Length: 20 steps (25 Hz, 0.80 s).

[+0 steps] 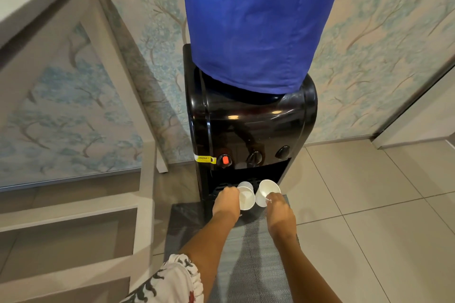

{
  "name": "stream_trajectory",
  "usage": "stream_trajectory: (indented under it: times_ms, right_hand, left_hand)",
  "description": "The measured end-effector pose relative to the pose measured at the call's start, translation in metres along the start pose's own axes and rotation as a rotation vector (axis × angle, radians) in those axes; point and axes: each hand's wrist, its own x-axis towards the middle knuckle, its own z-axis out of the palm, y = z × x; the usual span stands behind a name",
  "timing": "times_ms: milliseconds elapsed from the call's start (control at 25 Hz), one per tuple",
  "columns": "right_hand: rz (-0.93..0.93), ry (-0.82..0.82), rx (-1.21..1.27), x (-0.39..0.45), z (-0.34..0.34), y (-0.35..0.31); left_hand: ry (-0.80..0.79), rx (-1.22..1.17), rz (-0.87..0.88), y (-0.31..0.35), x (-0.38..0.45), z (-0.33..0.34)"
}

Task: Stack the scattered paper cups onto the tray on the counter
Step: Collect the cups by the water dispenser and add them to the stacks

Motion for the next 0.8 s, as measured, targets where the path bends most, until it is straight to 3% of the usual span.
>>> stream_trajectory:
  times_ms: [400,560,800]
  right_hand:
    - [0.003,0.144,0.139,-0.077,-0.091,-0.057]
    - [-0.010,0.210,0.106,-0.097,-0.139,-0.085]
    - [-0.083,0.454,0.215,-0.107,-0.210,-0.139]
  left_hand:
    - [-0.005,-0.113,0.079,0.030,-0.093,-0.118]
    - [0.093,-0.179,0.154,0.046,-0.133,-0.177]
    - [0.303,-0.340,0.303,0.052,-0.181,-0.270]
